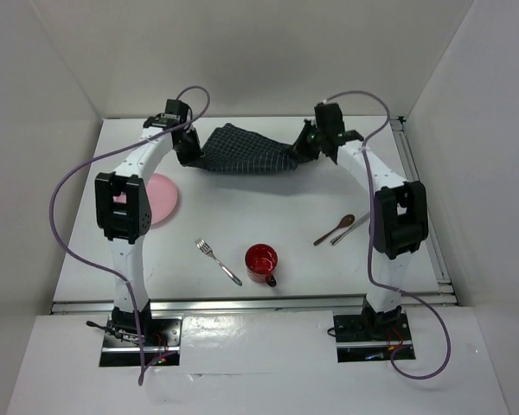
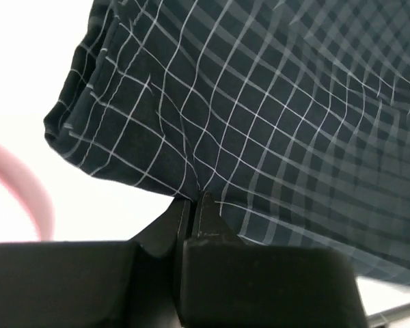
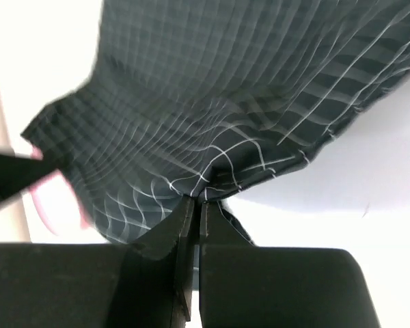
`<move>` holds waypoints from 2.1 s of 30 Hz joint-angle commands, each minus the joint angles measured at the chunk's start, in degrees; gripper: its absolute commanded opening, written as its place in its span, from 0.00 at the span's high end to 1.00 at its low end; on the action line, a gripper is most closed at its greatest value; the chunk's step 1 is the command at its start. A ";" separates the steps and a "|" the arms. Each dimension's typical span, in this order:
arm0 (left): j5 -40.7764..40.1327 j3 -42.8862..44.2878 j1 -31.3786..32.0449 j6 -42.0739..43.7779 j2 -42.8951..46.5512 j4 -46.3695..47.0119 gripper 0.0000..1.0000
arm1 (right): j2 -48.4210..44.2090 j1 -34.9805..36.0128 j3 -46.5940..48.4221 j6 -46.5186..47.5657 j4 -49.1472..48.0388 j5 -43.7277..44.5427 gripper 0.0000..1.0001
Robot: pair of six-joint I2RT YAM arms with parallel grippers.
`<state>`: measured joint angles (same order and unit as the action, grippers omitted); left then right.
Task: Set the dinner table for one person
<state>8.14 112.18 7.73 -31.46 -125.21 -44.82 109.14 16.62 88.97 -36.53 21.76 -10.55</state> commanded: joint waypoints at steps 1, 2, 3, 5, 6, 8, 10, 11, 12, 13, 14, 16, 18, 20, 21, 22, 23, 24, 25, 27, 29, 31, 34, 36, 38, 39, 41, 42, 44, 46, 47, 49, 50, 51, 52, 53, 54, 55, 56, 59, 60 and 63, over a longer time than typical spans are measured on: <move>1.87 -0.02 -0.87 0.53 8.04 -0.54 1.00 | 3.78 -1.59 8.23 8.58 9.16 -0.97 1.00; 2.57 -3.43 -0.87 0.53 8.92 0.08 1.00 | 3.80 -1.59 7.46 9.11 9.18 -0.36 1.00; 3.19 -5.46 -0.87 0.53 9.71 0.60 1.00 | 3.80 -1.59 5.71 9.63 8.31 -1.05 1.00; 3.89 -10.73 -0.87 0.00 12.52 3.13 1.00 | 2.22 -1.59 1.23 9.64 5.24 -1.66 1.00; 3.90 -17.19 -0.87 -0.78 13.75 4.46 1.00 | 2.21 -1.59 -3.49 8.94 4.35 -1.67 1.00; 3.90 -23.64 0.27 -1.75 16.30 7.01 1.00 | 1.34 -1.59 -8.09 8.41 3.03 -2.20 1.00; 4.43 -31.82 0.88 -1.76 19.90 9.83 1.00 | -0.41 -1.59 -13.81 7.88 2.32 -0.89 1.00; 5.12 -33.94 0.89 -1.76 21.05 9.84 0.96 | -0.42 -1.59 -15.21 7.88 2.93 -0.18 0.95; 5.13 -36.39 1.50 -1.15 22.36 9.84 0.68 | -1.99 -1.59 -17.32 8.40 2.94 -0.18 0.78; 4.26 -36.42 2.02 -0.10 22.38 8.88 0.49 | -2.70 -1.59 -17.95 8.93 2.94 0.35 0.63; 2.34 -36.42 2.03 0.61 22.38 7.57 0.33 | -3.58 -1.59 -17.95 10.42 2.94 0.35 0.48; -0.92 -32.75 2.55 1.40 22.38 4.14 0.13 | -5.08 -1.59 -17.95 11.48 3.81 0.35 0.20; -5.23 -29.93 2.56 1.93 22.38 0.18 0.13 | -5.87 -1.59 -15.94 12.36 6.35 1.66 0.12; -7.51 -26.59 2.56 1.41 22.90 -1.14 0.13 | -5.87 -1.59 -13.30 12.89 7.85 2.37 0.11; -9.35 -25.71 2.56 1.40 23.77 -1.15 0.13 | -5.87 -1.59 -12.60 12.89 8.47 3.50 0.11; -9.89 -24.22 2.56 1.40 23.78 -1.15 0.15 | -5.87 -1.59 -11.98 12.89 9.00 3.51 0.11; -10.51 -23.42 2.56 1.40 23.78 -1.15 0.17 | -6.39 -1.59 -11.19 12.89 9.53 4.04 0.11; -11.12 -22.72 2.56 1.40 23.78 -1.15 0.20 | -6.40 -2.20 -11.19 12.37 9.53 4.04 0.15; -11.65 -21.23 2.56 1.40 23.78 -1.15 0.23 | -6.92 -2.21 -10.66 11.75 9.53 4.04 0.19; -12.27 -19.99 2.56 1.40 22.29 -1.15 0.36 | -6.93 -2.21 -10.66 11.75 9.53 4.04 0.36; -12.97 -19.29 2.56 1.93 19.84 -1.15 0.42 | -6.40 -2.21 -9.35 11.22 10.05 3.51 0.43; -14.11 -19.28 2.56 0.71 18.60 -2.55 0.41 | -5.79 -2.21 -9.34 10.53 11.98 3.42 0.44; -14.12 -26.71 1.86 -1.48 21.83 -1.07 0.29 | -9.45 -2.21 -14.49 8.51 11.38 2.56 0.28; -13.34 -29.97 1.16 -2.63 23.68 1.47 0.21 | -12.27 -2.21 -18.53 6.57 10.33 1.06 0.22; -12.54 -32.10 0.63 -2.64 24.22 2.80 0.16 | -16.65 -2.73 -22.85 2.99 7.70 -2.54 0.21; -12.01 -32.11 0.62 -2.64 23.53 2.81 0.15 | -17.99 -2.74 -26.96 1.74 6.55 -4.90 0.19; -12.70 -32.11 0.62 -3.69 21.86 2.81 0.15 | -21.58 -2.74 -30.59 -2.90 3.66 -6.93 0.19; -12.71 -31.42 0.62 -3.69 21.24 2.81 0.15 | -22.47 -3.26 -33.92 -4.67 2.51 -7.81 0.19; -14.20 -30.10 0.62 -4.22 19.13 1.85 0.15 | -24.75 -3.79 -36.92 -10.10 -0.99 -10.19 0.19; -14.21 -29.48 0.62 -4.75 18.60 1.84 0.15 | -25.46 -4.31 -40.01 -13.02 -3.12 -10.81 0.22; -14.21 -29.48 0.62 -5.27 18.60 1.32 0.15 | -25.47 -4.32 -41.32 -15.12 -5.21 -10.81 0.22; -14.21 -30.88 0.62 -5.28 18.60 1.31 0.15 | -24.86 -4.32 -41.94 -16.98 -6.90 -12.12 0.23; -14.21 -32.27 0.62 -5.28 19.29 1.92 0.15 | -23.72 -4.32 -41.95 -18.30 -8.12 -12.74 0.25; -14.21 -32.90 0.62 -5.80 20.26 1.93 0.15 | -23.10 -4.32 -41.95 -18.83 -8.74 -12.74 0.25; -14.21 -33.51 0.62 -5.80 20.27 2.54 0.15 | -22.49 -4.32 -42.47 -18.84 -9.27 -12.75 0.27; -14.21 -34.04 0.62 -5.80 20.88 2.54 0.15 | -21.09 -3.80 -42.47 -19.62 -10.15 -12.22 0.29; -14.21 -34.74 0.62 -5.80 20.88 3.06 0.15 | -20.38 -3.79 -42.47 -20.24 -10.16 -12.22 0.30; -14.21 -34.75 0.62 -5.80 20.88 3.07 0.15 | -19.85 -3.79 -42.47 -20.24 -10.94 -10.74 0.32; -14.21 -34.75 0.62 -5.80 20.19 3.07 0.15 | -18.80 -3.79 -42.47 -20.24 -11.64 -10.11 0.33; -14.21 -35.27 0.62 -5.80 18.95 3.59 0.22 | -16.26 -3.17 -41.25 -20.77 -12.17 -8.97 0.40; -14.21 -35.80 0.62 -5.80 18.95 3.60 0.24 | -15.55 -3.17 -40.20 -20.77 -11.66 -8.97 0.42; -14.73 -35.80 0.62 -5.80 18.33 4.21 0.34 | -14.48 -1.60 -39.14 -20.77 -10.51 -5.11 0.43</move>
<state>-5.63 76.93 8.36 -36.47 -106.15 -41.41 93.97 13.43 47.51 -56.16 12.80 -19.35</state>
